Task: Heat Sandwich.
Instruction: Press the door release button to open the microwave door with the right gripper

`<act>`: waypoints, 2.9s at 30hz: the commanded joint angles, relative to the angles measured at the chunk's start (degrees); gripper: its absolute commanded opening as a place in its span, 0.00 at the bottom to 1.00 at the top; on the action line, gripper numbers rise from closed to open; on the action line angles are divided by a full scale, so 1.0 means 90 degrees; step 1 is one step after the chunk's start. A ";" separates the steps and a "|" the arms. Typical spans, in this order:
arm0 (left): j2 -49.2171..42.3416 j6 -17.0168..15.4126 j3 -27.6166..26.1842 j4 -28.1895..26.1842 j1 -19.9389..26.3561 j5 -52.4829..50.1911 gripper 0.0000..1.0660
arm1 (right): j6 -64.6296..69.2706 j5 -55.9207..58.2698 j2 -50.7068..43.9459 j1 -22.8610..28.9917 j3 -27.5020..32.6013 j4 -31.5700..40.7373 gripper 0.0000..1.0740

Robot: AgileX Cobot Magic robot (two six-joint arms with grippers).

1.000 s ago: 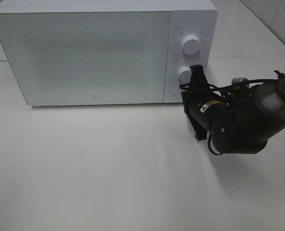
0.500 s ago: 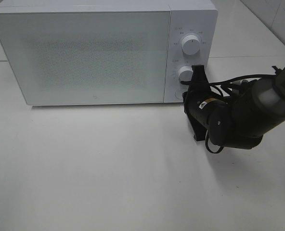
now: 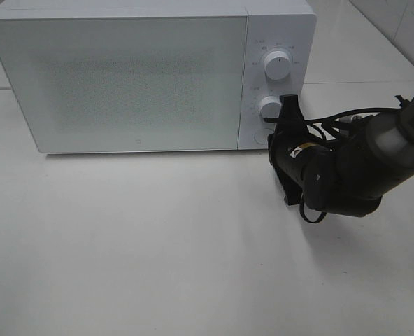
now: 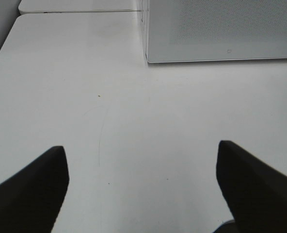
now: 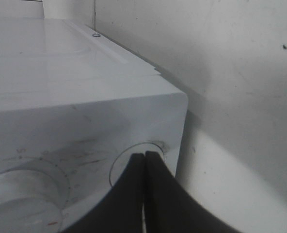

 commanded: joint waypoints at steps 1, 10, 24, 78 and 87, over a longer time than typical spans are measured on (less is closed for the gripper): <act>-0.0115 -0.0006 0.0019 -0.0025 -0.0038 -0.0076 0.72 | -0.0121 0.0006 -0.0032 0.0000 -0.0153 -0.0025 0.00; -0.0115 -0.0006 0.0019 -0.0025 -0.0038 -0.0076 0.72 | -0.0191 0.0210 0.0134 0.0000 -0.0477 -0.0006 0.00; -0.0115 -0.0006 0.0019 -0.0025 -0.0038 -0.0076 0.72 | -0.0146 -0.0828 0.0388 0.0000 -0.0789 0.0433 0.00; -0.0115 -0.0006 0.0019 -0.0025 -0.0038 -0.0076 0.72 | 0.0484 -0.1878 0.0840 -0.0076 -0.1311 0.0153 0.00; -0.0115 -0.0006 0.0019 -0.0025 -0.0038 -0.0076 0.72 | 0.0484 -0.1903 0.0821 0.0019 -0.1031 0.0172 0.00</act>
